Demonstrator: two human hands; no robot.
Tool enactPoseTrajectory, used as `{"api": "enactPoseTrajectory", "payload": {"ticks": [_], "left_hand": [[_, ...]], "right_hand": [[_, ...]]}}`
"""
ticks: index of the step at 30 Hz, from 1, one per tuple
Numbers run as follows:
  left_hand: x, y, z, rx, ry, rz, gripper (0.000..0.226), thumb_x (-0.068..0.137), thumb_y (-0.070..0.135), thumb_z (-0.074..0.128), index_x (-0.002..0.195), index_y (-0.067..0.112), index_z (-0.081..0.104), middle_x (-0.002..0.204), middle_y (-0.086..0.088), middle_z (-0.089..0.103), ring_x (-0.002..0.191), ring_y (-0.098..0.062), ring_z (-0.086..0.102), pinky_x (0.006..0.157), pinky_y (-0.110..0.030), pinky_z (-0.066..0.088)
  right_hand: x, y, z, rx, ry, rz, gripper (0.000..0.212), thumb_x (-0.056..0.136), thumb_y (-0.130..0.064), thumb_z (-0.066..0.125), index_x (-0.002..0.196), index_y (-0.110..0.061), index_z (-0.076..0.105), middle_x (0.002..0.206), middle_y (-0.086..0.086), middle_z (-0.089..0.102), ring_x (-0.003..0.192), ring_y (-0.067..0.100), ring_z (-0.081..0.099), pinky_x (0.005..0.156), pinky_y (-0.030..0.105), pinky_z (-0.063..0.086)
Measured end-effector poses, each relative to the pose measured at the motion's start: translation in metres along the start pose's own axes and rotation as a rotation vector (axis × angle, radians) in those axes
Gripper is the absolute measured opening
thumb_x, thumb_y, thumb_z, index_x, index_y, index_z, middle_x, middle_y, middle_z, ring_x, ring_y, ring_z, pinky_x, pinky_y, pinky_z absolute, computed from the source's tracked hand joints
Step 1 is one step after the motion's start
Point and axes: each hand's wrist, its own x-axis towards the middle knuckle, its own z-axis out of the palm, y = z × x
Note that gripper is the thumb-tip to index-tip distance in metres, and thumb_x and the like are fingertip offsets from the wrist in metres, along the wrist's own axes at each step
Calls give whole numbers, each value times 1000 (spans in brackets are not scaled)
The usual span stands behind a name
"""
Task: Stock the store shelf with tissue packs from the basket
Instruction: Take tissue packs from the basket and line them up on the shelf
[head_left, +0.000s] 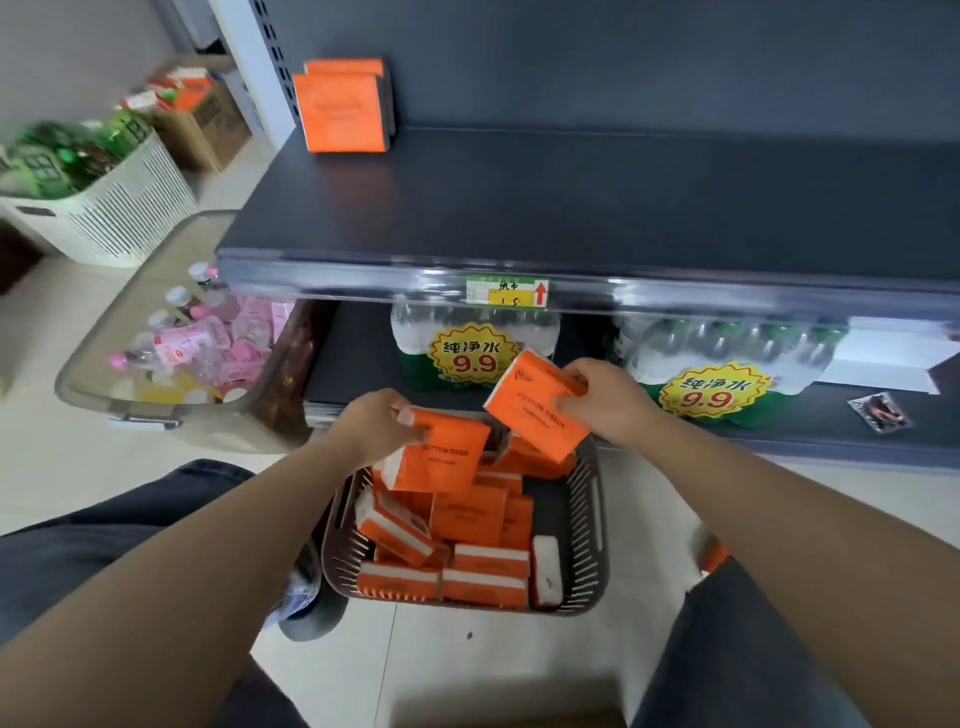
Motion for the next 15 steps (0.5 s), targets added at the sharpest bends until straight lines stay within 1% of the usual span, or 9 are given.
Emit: {"api": "enactPoseTrajectory", "payload": {"ticks": [2,3,5,6,8,10,11,13,15], "left_hand": [[-4,2,-12,-57,31,-8,56,82,32,73,130,9,53,126,-9,60,112,-25,56,86,-31,43],[-6,3,-18,-106,50,-16,54,83,31,73,129,10,54,124,-9,60,109,-24,57,85,-31,43],[-11,5,-29,-227,81,-46,50,83,29,73,126,10,55,119,-8,61,107,-24,58,88,-34,46],[-12,5,-34,-294,84,-58,47,83,29,73,123,9,56,116,-7,63,106,-25,59,92,-38,49],[-14,6,-44,-430,78,-60,38,86,29,70,115,8,59,108,-6,68,102,-26,64,92,-42,51],[-16,9,-55,-513,96,-37,24,88,31,67,103,12,63,97,-4,70,98,-25,67,88,-39,52],[-17,11,-61,-543,114,-25,20,89,32,66,99,14,64,94,-3,70,98,-25,67,89,-38,51],[-17,15,-71,-618,145,-2,22,90,32,65,101,13,65,98,-5,71,99,-25,67,96,-42,50],[-16,20,-79,-681,157,26,32,92,32,63,112,8,65,105,-9,71,100,-26,67,98,-46,50]], "right_hand": [[-4,-11,-8,108,7,-21,39,85,-23,66,121,-17,53,111,-2,60,94,14,59,71,25,46],[-6,-17,-12,165,11,-30,41,85,-23,67,122,-19,51,111,-4,59,94,12,59,70,24,46],[-10,-31,-19,255,24,-57,36,83,-24,70,113,-24,50,108,-5,59,92,9,59,66,22,47],[-12,-38,-22,287,25,-70,33,82,-25,72,108,-24,52,107,-5,59,93,9,59,67,23,48],[-14,-50,-26,343,13,-92,27,81,-23,74,102,-24,56,109,-2,60,98,13,60,75,29,52],[-15,-63,-30,387,-19,-117,25,81,-23,74,101,-23,60,112,0,62,103,16,60,85,35,53],[-15,-68,-32,408,-37,-130,24,81,-23,74,101,-22,61,112,1,63,103,15,60,86,36,53],[-13,-81,-34,462,-61,-151,21,82,-23,73,100,-22,63,109,1,66,100,14,63,83,31,53],[-9,-93,-36,512,-79,-166,16,82,-22,73,96,-23,65,104,0,68,94,12,65,77,25,54]]}}
